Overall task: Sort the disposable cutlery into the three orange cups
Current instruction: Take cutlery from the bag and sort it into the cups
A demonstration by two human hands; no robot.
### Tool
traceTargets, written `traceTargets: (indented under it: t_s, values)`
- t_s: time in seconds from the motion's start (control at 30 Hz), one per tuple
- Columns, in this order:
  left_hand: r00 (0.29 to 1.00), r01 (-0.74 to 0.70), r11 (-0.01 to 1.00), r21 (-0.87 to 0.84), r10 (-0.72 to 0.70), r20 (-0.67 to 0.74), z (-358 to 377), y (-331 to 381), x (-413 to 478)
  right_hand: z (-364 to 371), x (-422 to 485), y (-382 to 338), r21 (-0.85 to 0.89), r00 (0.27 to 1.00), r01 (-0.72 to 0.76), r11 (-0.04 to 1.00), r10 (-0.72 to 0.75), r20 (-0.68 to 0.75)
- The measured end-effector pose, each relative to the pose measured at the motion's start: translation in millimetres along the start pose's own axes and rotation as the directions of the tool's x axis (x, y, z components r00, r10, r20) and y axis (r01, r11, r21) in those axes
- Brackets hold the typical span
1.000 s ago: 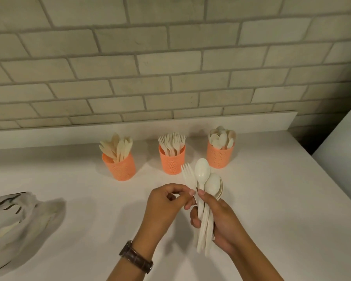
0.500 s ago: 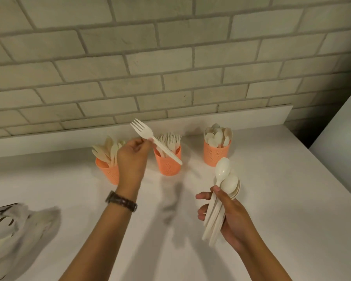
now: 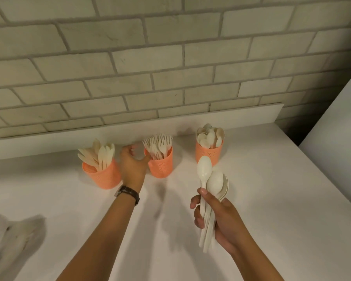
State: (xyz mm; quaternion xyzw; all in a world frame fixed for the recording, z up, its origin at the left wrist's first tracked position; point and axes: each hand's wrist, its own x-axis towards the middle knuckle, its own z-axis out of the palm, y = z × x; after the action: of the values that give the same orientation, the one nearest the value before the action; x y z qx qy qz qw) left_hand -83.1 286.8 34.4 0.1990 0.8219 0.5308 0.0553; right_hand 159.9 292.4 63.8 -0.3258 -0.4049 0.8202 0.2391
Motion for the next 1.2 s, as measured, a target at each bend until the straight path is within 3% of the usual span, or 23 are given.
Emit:
traceTargets:
  t_s: [0.1,0.27,0.4,0.5,0.77,0.87,1.03,1.2]
  values:
    - [1.000,-0.019,0.996,-0.087,0.019,-0.001,-16,4,-21,2,-1,2,-0.066,0.998,0.056,0.996,-0.057,-0.026]
    - [0.977,0.037,0.986,-0.164,-0.002,0.211,-45,25,-80,5,-1,6,-0.303,0.983,0.137,0.943,-0.166,-0.075]
    - [0.925,0.081,0.979,-0.189,-0.003,0.381,-65,37,-119,9,-4,11,-0.596,0.960,0.106,0.796,-0.238,-0.147]
    - [0.908,0.117,0.970,-0.213,-0.018,0.419,-74,42,-137,10,-7,13,-0.768,0.929,0.125,0.629,-0.345,-0.131]
    - [0.906,0.128,0.950,-0.286,0.005,0.424,-89,48,-146,12,-20,7,-0.883,0.848,0.234,0.407,-0.530,-0.020]
    - [0.917,0.134,0.942,-0.308,0.000,0.400,-93,48,-146,9,-25,3,-0.839,0.835,0.291,0.460,-0.551,-0.013]
    - [0.931,0.091,0.938,-0.335,0.039,0.363,-100,54,-142,11,-30,-3,-0.487,0.893,0.367,0.793,-0.446,-0.054]
    - [0.903,-0.002,0.930,-0.368,0.159,0.399,-108,80,-131,12,-27,-5,-0.389,0.919,0.357,0.849,-0.395,-0.019]
